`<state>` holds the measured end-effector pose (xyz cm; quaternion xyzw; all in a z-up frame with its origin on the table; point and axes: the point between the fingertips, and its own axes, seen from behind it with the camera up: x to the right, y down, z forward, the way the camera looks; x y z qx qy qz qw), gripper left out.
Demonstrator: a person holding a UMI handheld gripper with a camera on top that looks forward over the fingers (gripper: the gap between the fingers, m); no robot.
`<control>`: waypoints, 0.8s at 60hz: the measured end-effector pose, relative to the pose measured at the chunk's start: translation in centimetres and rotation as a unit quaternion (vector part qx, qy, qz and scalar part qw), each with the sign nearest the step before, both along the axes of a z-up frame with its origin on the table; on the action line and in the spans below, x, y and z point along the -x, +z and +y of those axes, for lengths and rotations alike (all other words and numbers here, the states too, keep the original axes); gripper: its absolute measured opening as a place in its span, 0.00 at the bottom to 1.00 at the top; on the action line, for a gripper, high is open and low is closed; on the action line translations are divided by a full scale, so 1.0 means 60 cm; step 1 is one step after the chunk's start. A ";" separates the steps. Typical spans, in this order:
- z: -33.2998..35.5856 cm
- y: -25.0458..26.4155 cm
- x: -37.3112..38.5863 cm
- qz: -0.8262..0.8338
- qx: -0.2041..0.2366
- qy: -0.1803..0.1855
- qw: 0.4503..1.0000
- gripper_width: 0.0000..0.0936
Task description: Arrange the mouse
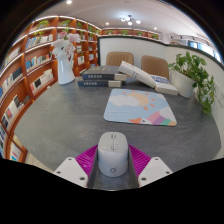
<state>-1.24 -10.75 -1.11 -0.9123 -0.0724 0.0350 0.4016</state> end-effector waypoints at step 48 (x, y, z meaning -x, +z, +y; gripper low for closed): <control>0.247 0.481 -0.035 0.020 -0.152 -0.046 0.987 0.36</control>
